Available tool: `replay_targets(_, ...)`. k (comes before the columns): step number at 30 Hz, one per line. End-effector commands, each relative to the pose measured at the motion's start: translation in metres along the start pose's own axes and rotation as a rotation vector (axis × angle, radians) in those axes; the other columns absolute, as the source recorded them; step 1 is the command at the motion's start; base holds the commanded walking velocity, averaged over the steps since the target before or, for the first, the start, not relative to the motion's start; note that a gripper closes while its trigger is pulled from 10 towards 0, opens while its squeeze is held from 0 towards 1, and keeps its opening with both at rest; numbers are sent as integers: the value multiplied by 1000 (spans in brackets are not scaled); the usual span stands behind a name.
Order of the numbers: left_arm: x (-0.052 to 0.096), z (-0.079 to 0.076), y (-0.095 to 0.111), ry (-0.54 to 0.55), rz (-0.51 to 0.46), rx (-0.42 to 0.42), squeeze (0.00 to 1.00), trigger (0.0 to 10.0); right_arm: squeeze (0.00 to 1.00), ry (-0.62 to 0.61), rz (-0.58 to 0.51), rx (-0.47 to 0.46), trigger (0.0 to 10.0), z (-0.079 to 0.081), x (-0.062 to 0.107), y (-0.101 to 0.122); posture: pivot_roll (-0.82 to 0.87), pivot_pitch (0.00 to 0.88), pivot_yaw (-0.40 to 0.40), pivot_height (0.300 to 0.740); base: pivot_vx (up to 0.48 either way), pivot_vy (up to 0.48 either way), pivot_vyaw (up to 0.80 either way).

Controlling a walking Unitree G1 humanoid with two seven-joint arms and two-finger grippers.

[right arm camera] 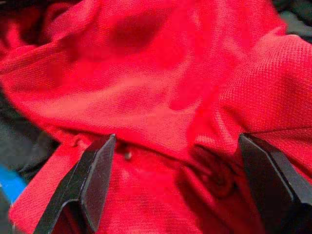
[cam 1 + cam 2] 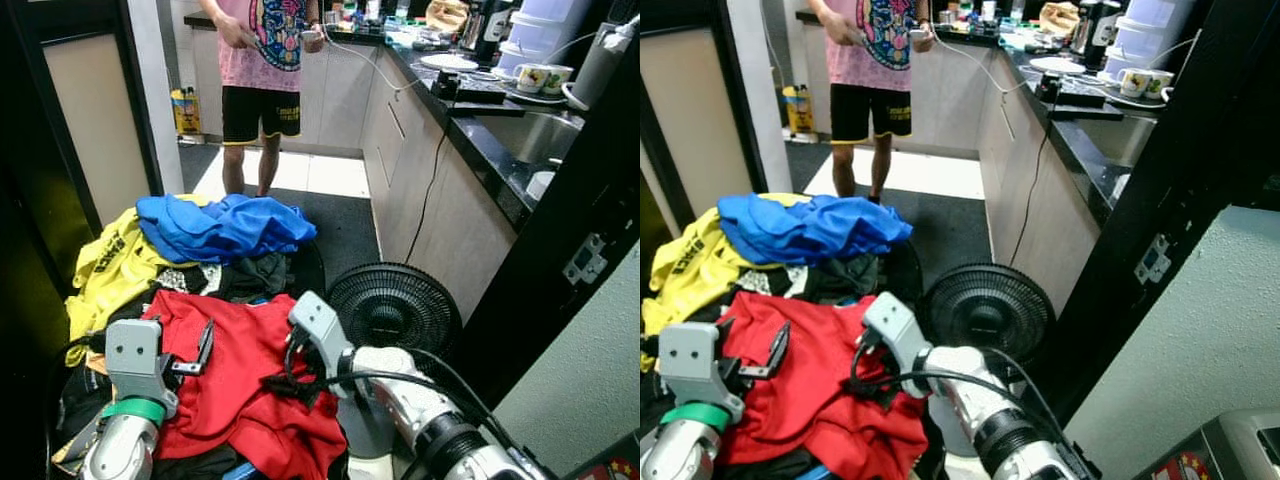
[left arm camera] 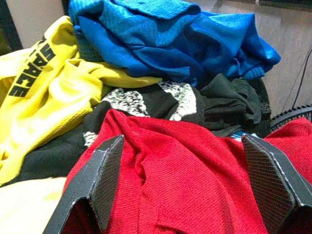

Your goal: Clothes washing

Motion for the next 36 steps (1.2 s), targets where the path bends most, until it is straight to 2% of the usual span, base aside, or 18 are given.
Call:
replay_targets(1, 1, -3, -5, -10, 15, 2, 0, 10000, 0, 33, 10, -3, 10000, 6, -3, -5, -31, 16, -30, 740, 0, 0, 0)
replay_targets(6, 0, -6, -5, -20, 16, 3, 0, 10000, 0, -17, 104, -44, 10000, 7, -4, -32, -32, 27, -20, 740, 0, 0, 0)
replay_targets(9, -1, -6, -5, -21, 16, 4, 0, 10000, 0, -26, 106, -53, 10000, 6, -4, -34, -32, 27, -20, 740, 0, 0, 0)
replay_targets(10, -1, -6, -5, -22, 16, 4, 0, 10000, 0, -29, 103, -57, 8745, 5, -4, -34, -32, 27, -20, 740, 0, 0, 0)
replay_targets(11, -1, -7, -5, -30, 19, 2, 0, 10000, 0, -32, 102, -61, 10000, 5, -4, -34, -32, 27, -18, 740, 0, 0, 0)
replay_targets(12, -1, -7, -5, -30, 19, 2, 0, 10000, 0, -32, 102, -61, 10000, 5, -4, -34, -32, 27, -18, 740, 0, 0, 0)
replay_targets(14, -1, -8, -6, -40, 22, 0, 0, 10000, 0, -90, 109, -43, 10000, 0, -3, -35, -29, 27, -18, 740, 0, 0, 0)
replay_targets(15, -2, -8, -6, -43, 23, -1, 0, 10000, 0, -180, 106, -71, 10000, -11, 0, -36, -26, 27, -17, 740, 0, 0, 0)
replay_targets(16, -2, -8, -6, -43, 23, -1, 0, 10000, 0, -180, 106, -71, 10000, -11, 0, -36, -26, 27, -17, 740, 0, 0, 0)
replay_targets(18, -2, -9, -6, -46, 24, -5, 0, 10000, 0, -295, 104, -120, 10000, -25, 5, -37, -25, 27, -17, 740, 0, 0, 0)
replay_targets(22, -2, -10, -6, -54, 29, -9, 0, 10000, 0, -366, 83, -167, 10000, -35, 10, -35, -23, 29, -15, 740, 0, 0, 0)
replay_targets(23, -2, -10, -7, -58, 32, -11, 0, 10000, 0, -378, 74, -173, 4392, -38, 11, -34, -23, 28, -15, 740, 0, 0, 0)
replay_targets(24, -2, -10, -7, -58, 32, -11, 0, 10000, 0, -378, 74, -173, 4392, -38, 11, -34, -23, 28, -15, 740, 0, 0, 0)
replay_targets(25, -2, -10, -7, -61, 35, -13, 0, 10000, 0, -384, 69, -176, 3098, -39, 12, -34, -23, 28, -15, 740, 0, 0, 0)
replay_targets(27, -2, -10, -7, -61, 35, -13, 0, 10000, 0, -384, 69, -176, 3098, -39, 12, -34, -23, 28, -15, 740, 0, 0, 0)
replay_targets(28, -2, -10, -7, -64, 36, -15, 0, 10000, 0, -384, 67, -175, 0, -39, 12, -33, -22, 28, -14, 740, 0, 0, 0)
replay_targets(36, -3, -12, -9, -70, 43, -28, 0, 10000, 0, -383, 57, -168, 0, -39, 11, -32, -22, 17, -19, 740, 0, 0, 0)
Point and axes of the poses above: a point about 5 cm out from each wrist's last joint towards the gripper, its own x axis pointing back from the gripper into the wrist, its own y axis along the axis of the wrist's last joint, z = x × y, the point moved 3 cm from there along -x, pointing out of the wrist towards the gripper, and after that the axes turned 1 degree about x, right-handed, at the moved point
